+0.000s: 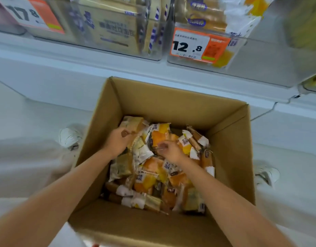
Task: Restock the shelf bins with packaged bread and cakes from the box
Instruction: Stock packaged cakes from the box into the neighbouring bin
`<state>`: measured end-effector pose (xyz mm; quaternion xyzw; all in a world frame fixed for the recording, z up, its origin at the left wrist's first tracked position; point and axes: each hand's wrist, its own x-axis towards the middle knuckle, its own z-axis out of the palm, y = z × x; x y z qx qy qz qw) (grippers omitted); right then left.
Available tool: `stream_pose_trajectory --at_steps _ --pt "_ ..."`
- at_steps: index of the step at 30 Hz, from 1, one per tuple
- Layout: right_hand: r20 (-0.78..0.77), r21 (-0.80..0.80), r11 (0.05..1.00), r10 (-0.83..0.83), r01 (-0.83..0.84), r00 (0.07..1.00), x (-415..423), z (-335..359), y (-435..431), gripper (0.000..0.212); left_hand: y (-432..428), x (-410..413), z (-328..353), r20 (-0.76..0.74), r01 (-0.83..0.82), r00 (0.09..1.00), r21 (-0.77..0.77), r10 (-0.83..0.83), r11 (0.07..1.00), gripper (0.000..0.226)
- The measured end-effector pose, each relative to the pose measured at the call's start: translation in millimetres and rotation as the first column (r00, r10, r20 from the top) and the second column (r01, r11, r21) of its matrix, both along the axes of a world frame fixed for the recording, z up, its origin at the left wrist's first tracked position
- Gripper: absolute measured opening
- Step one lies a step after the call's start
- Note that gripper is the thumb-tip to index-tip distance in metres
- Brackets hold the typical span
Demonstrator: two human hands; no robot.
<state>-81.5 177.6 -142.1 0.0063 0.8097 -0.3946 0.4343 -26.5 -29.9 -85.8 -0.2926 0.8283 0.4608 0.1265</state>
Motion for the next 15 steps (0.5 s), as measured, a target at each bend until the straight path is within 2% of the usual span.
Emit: stream_pose_trajectory --at_steps 2,3,6,9,11,13,14,15 --pt "0.072 0.049 0.999 0.017 -0.021 0.997 5 -17 -24 0.047 -5 11 -9 0.052 -0.016 0.999 0.047 0.014 0.999 0.006" --pt "0.076 0.095 0.994 0.042 -0.049 0.996 8 -26 -32 0.048 -6 15 -12 0.080 -0.011 0.997 0.054 0.006 0.998 0.007" --pt "-0.044 0.160 0.987 0.024 -0.016 0.999 14 -36 -39 0.021 -5 17 -16 0.139 -0.034 0.990 0.089 0.022 0.995 0.014" --pt "-0.071 0.071 0.990 -0.116 0.121 0.991 10 -8 -29 0.013 -2 15 -9 0.136 -0.061 0.990 0.099 0.047 0.993 0.029" --pt "-0.069 0.014 0.975 -0.222 0.224 0.973 4 18 -16 0.019 6 15 -1 0.094 0.066 0.993 0.119 -0.078 0.991 0.054" --pt "-0.052 -0.057 0.963 -0.266 0.263 0.963 2 49 -8 0.017 28 14 13 0.102 0.216 0.962 0.275 -0.252 0.937 0.085" --pt "-0.037 -0.098 0.962 -0.261 0.256 0.965 2 66 -6 0.013 41 14 17 0.090 0.261 0.947 0.340 -0.308 0.903 0.091" --pt "-0.042 -0.132 0.965 -0.236 0.228 0.971 2 81 -5 0.012 54 13 19 0.044 0.273 0.950 0.366 -0.310 0.890 0.088"
